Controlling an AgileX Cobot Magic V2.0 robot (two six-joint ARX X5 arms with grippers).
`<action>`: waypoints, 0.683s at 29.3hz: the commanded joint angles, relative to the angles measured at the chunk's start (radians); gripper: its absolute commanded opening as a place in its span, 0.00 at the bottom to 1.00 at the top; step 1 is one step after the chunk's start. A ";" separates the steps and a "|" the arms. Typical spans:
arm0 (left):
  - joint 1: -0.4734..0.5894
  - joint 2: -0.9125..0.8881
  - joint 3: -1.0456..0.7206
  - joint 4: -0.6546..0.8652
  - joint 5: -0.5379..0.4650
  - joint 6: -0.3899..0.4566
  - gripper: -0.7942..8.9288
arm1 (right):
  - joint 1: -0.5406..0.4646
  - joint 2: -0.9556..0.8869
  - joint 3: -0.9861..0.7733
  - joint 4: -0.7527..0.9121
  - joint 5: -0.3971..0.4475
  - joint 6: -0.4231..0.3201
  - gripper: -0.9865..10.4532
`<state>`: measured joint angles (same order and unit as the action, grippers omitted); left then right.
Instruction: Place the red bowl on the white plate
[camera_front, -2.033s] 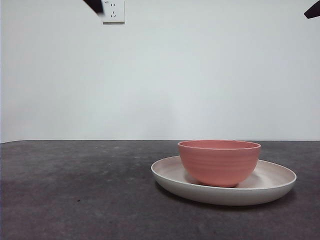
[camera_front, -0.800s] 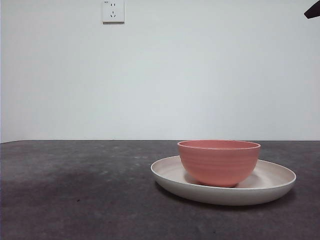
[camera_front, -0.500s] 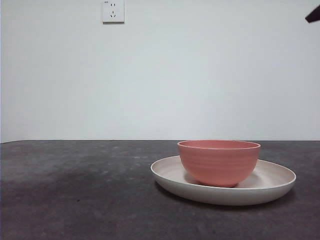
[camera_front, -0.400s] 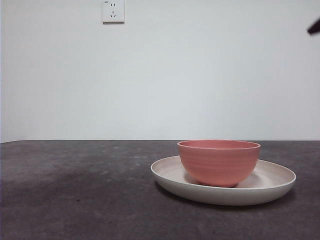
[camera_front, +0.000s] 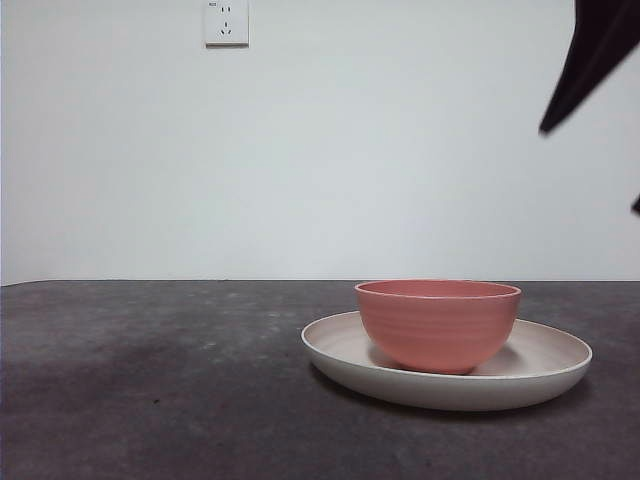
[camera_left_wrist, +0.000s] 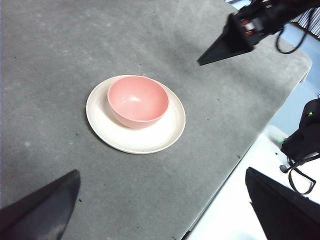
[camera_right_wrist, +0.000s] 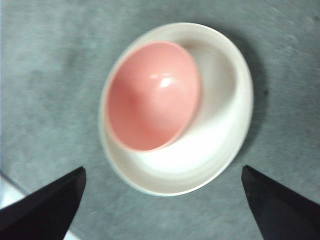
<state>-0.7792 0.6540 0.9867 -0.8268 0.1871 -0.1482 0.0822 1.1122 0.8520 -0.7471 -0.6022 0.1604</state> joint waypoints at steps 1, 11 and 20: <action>-0.008 0.005 0.013 0.012 0.005 -0.003 0.63 | -0.015 0.089 0.014 0.031 -0.003 -0.053 0.51; -0.008 0.005 0.013 0.012 0.005 -0.003 0.63 | -0.021 0.303 0.014 0.150 0.000 -0.059 0.39; -0.008 0.005 0.013 0.012 0.005 -0.003 0.63 | -0.021 0.425 0.014 0.218 0.000 -0.051 0.35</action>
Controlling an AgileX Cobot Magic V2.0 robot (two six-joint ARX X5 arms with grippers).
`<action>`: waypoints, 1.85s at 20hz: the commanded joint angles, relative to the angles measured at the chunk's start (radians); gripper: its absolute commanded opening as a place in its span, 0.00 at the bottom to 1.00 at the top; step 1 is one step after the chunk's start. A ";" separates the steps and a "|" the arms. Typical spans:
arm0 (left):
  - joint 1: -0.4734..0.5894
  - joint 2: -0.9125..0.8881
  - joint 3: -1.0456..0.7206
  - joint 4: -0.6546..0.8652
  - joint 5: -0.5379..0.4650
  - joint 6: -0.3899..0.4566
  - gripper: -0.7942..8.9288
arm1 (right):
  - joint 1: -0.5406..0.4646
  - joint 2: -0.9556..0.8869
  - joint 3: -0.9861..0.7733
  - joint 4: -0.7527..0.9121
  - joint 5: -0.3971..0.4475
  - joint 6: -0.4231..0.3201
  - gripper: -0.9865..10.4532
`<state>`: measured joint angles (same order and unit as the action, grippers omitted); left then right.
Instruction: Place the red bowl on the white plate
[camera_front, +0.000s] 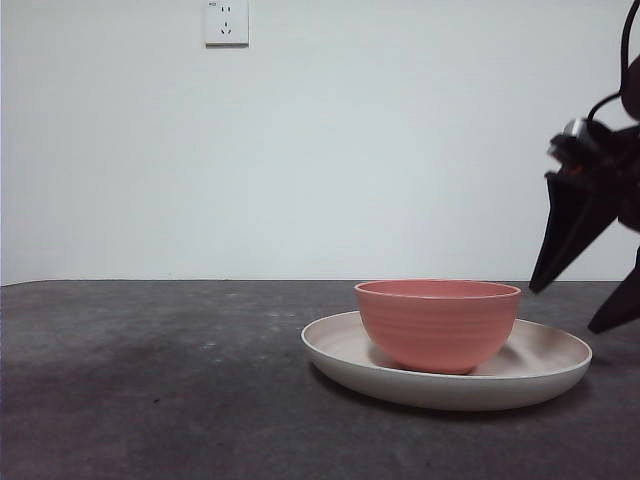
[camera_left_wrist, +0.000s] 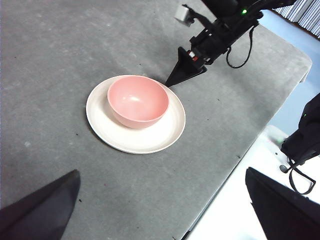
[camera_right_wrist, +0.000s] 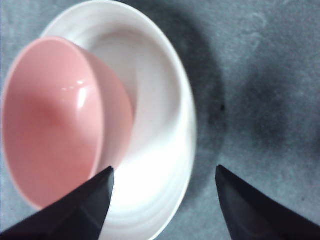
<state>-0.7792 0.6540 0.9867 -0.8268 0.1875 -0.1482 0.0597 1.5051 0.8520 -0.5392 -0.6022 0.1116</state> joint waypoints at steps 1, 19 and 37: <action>-0.008 0.005 0.013 0.012 0.005 -0.003 0.63 | 0.002 0.045 0.014 0.018 0.000 0.002 0.33; -0.008 0.005 0.013 0.012 0.005 -0.003 0.63 | 0.008 0.162 0.014 0.128 0.000 0.065 0.18; -0.008 0.005 0.013 0.012 0.005 -0.003 0.63 | 0.174 0.162 0.266 0.035 0.084 0.178 0.09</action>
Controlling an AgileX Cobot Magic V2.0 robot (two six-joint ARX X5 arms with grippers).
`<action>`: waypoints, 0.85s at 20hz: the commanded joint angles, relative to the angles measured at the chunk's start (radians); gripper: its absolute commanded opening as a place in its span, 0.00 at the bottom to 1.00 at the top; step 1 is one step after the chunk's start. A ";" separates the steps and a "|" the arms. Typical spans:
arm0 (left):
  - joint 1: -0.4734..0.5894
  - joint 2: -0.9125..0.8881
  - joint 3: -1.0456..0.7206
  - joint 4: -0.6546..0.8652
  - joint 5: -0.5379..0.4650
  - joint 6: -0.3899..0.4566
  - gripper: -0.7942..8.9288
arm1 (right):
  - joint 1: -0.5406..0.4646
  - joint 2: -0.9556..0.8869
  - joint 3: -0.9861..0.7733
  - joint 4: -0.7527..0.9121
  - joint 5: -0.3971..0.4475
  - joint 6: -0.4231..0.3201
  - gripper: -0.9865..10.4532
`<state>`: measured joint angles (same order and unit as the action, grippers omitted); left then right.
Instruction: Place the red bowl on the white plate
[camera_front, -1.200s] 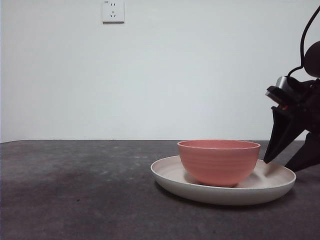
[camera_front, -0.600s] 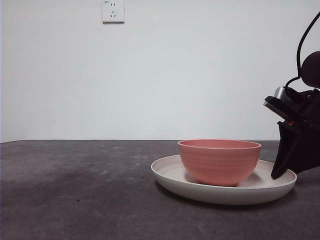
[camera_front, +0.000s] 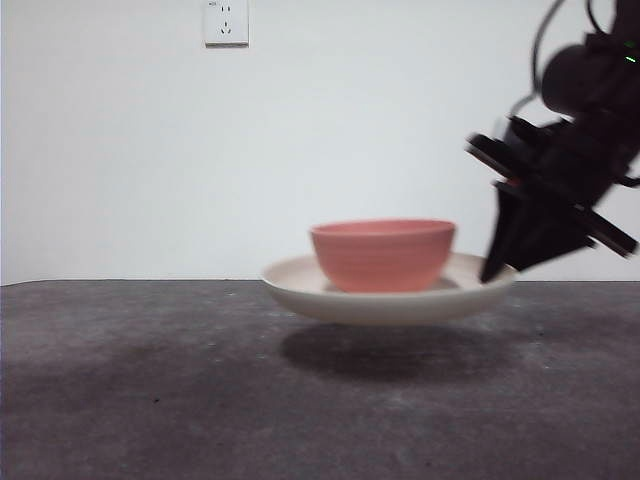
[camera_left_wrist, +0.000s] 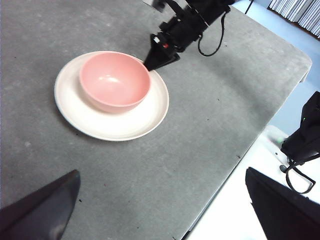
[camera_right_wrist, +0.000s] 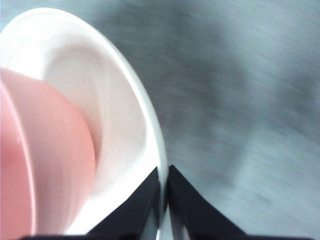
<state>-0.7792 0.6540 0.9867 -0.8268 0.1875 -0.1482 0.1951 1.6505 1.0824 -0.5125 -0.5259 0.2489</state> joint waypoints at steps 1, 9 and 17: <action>-0.008 0.005 0.013 0.012 0.005 -0.003 0.63 | 0.069 0.016 0.045 0.013 0.023 0.051 0.09; -0.008 0.005 0.013 0.012 0.005 -0.003 0.63 | 0.229 0.106 0.047 0.077 0.079 0.094 0.09; -0.008 0.005 0.013 0.012 0.005 -0.003 0.63 | 0.235 0.203 0.047 0.109 0.051 0.112 0.09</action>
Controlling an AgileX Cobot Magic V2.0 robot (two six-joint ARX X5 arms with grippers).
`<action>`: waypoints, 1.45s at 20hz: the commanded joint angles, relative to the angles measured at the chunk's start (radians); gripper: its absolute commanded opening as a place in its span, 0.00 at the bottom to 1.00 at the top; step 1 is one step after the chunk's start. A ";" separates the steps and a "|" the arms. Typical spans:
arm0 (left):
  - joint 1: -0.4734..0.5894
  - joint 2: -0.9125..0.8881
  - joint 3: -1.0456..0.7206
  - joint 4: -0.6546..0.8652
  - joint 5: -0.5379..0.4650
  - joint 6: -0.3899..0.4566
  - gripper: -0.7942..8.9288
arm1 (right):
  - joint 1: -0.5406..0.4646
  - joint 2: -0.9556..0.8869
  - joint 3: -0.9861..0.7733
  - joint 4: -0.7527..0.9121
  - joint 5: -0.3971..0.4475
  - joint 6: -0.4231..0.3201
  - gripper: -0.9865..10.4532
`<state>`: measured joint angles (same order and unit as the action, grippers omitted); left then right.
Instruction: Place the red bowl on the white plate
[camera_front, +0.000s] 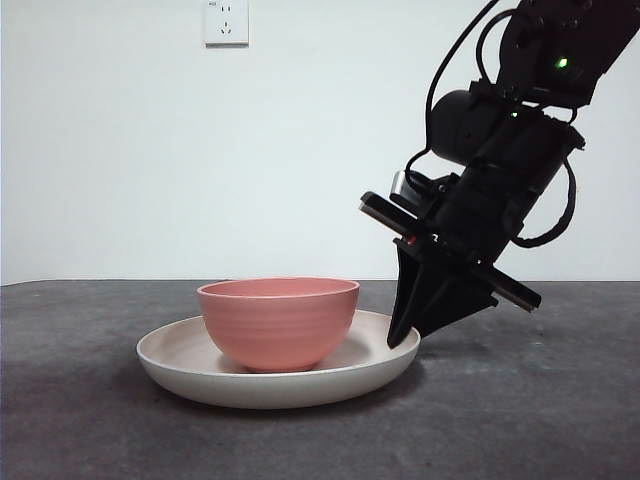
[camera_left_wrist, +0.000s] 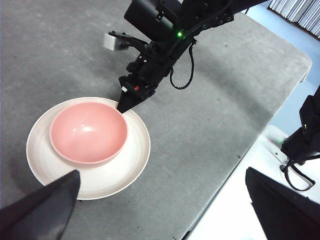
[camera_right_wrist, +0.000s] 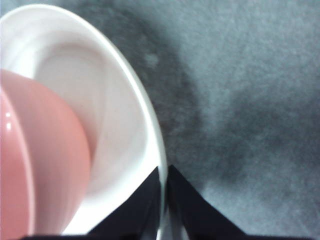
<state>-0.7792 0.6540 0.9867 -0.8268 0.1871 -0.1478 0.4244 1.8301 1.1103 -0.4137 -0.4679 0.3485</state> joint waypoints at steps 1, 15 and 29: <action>-0.008 0.005 0.013 0.012 0.005 -0.003 0.63 | 0.006 0.025 0.019 0.010 -0.006 0.016 0.10; -0.008 0.005 0.013 0.012 0.005 -0.003 0.63 | -0.056 -0.169 0.038 -0.106 0.031 -0.031 0.32; -0.008 0.005 0.013 0.012 0.005 -0.003 0.63 | -0.056 -0.707 0.018 -0.473 0.155 -0.223 0.57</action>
<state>-0.7792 0.6540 0.9867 -0.8268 0.1875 -0.1482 0.3618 1.1141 1.1225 -0.8864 -0.3130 0.1448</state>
